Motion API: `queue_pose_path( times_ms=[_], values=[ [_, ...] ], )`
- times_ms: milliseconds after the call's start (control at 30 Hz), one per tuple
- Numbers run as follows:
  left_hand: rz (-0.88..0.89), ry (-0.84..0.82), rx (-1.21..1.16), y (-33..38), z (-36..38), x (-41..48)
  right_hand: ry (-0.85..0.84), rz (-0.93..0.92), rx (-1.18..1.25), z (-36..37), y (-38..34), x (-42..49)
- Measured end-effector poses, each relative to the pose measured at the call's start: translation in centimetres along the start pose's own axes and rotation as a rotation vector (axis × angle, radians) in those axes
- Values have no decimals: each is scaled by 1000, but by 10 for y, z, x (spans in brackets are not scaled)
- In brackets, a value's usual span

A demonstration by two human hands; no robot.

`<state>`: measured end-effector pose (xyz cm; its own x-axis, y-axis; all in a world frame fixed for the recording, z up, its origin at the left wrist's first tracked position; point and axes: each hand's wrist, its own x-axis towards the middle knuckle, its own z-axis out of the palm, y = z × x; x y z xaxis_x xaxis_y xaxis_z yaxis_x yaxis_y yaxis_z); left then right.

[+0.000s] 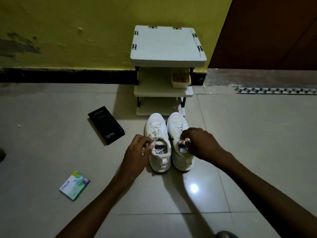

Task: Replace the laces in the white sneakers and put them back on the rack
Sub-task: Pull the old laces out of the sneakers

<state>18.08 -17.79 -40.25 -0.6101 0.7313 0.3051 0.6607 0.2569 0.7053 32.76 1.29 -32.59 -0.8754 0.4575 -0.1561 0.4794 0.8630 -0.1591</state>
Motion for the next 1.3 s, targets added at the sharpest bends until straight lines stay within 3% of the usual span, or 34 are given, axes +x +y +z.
queue_pose_path(
  times_ms=[167, 400, 600, 833, 1033, 1300],
  values=[
    [-148, 23, -28, -17, -10, 30, 142, 42, 185, 17, -35, 17],
    [-277, -22, -136, -15, 5, 41, 104, -24, 285, 35, -43, 40],
    [-248, -71, -16, -20, 12, 41, 41, -91, 172, 33, -51, 69],
    [-281, -192, -31, -20, 5, 49, 316, -53, 325, 11, -30, 73],
    [-328, -322, -21, -8, 0, 61, 190, -49, 321, 6, -24, 48],
    [-319, -336, -58, 1, 3, 63, 88, -41, 331, 24, -33, 40]
  ],
)
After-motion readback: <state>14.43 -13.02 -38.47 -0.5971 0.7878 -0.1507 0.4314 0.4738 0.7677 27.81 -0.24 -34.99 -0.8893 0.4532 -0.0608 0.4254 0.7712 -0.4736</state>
